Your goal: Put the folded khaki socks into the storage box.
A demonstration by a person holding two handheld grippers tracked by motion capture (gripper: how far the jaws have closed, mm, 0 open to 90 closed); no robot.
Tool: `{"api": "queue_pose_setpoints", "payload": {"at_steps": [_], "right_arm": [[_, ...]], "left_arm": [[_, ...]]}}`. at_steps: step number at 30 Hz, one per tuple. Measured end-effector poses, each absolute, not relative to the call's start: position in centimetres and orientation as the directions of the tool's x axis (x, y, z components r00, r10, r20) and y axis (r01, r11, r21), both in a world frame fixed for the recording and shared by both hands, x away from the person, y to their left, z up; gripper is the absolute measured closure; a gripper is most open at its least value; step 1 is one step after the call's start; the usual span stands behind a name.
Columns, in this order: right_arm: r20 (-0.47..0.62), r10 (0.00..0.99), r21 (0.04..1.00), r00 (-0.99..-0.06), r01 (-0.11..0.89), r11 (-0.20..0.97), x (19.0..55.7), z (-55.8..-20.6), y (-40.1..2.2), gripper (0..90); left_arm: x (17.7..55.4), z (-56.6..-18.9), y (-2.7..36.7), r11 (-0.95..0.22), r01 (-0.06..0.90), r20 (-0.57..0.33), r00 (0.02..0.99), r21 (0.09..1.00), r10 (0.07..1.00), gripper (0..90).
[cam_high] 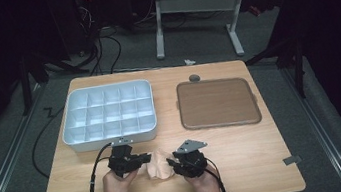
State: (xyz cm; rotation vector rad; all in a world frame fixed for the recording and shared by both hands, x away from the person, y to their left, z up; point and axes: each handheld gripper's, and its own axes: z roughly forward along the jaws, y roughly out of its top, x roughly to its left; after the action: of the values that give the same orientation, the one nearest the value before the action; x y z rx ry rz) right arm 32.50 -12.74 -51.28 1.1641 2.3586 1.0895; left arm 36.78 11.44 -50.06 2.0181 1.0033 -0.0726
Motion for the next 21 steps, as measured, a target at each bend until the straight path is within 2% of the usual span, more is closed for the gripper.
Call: {"api": "queue_pose_setpoints", "payload": {"at_steps": [6, 12, 21], "right_arm": [[0.076, 0.764, 0.708, -0.640, 0.575, 0.411, 33.0, -51.9, -12.4, 71.0], [0.075, 0.755, 0.706, -0.651, 0.569, 0.421, 33.2, -52.2, -12.1, 72.0], [0.062, 0.752, 0.701, -0.657, 0.565, 0.435, 33.2, -52.2, -12.0, 73.1]], "left_arm": [[36.6, -49.8, 11.7, -0.302, 0.670, -0.393, 0.678, 0.678, 0.621, 85.7], [36.6, -49.6, 11.8, -0.291, 0.669, -0.398, 0.676, 0.683, 0.620, 85.7], [36.7, -48.5, 11.0, -0.329, 0.632, -0.361, 0.713, 0.702, 0.601, 85.6]]}}
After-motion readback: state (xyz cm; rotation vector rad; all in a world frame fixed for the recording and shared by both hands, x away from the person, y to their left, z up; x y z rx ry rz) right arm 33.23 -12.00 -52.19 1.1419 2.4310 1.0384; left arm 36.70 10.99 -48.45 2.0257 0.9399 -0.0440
